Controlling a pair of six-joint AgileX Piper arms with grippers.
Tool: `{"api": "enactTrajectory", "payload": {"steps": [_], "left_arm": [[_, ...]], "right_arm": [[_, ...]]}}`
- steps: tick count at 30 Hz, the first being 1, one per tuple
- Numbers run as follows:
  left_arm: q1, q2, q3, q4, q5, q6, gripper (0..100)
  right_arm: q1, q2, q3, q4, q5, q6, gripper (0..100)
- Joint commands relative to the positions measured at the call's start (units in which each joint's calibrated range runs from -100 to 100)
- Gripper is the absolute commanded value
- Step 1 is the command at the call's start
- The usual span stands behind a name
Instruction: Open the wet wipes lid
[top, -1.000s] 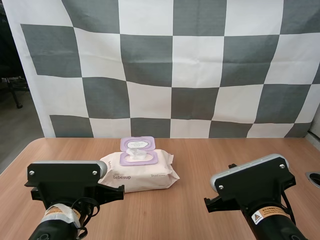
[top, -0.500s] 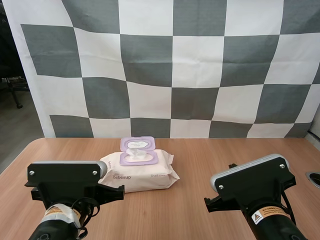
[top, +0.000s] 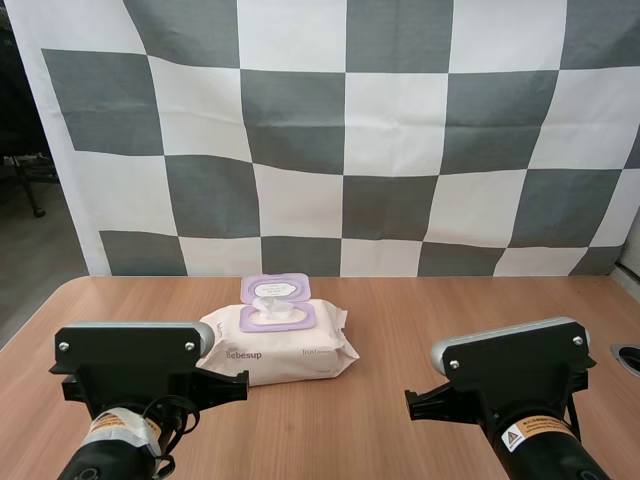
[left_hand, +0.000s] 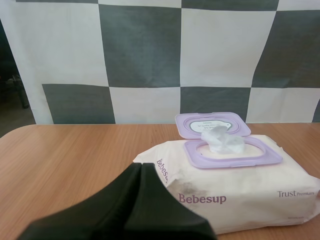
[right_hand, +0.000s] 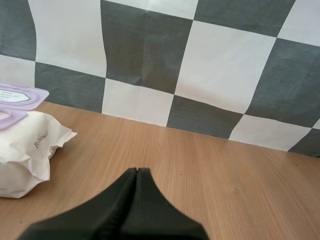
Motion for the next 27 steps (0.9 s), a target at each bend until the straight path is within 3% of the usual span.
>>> {"api": "enactTrajectory", "payload": {"steps": [1, 12, 27], "left_arm": [[0.01, 0.00, 0.00, -0.02, 0.09, -0.04, 0], [0.01, 0.00, 0.00, -0.02, 0.09, -0.04, 0], [0.01, 0.00, 0.00, -0.02, 0.09, -0.04, 0]], "right_arm": [[0.01, 0.00, 0.00, -0.02, -0.10, 0.02, 0], [0.01, 0.00, 0.00, 3.73, -0.29, 0.02, 0], [0.01, 0.00, 0.00, 3.73, -0.29, 0.02, 0]]}}
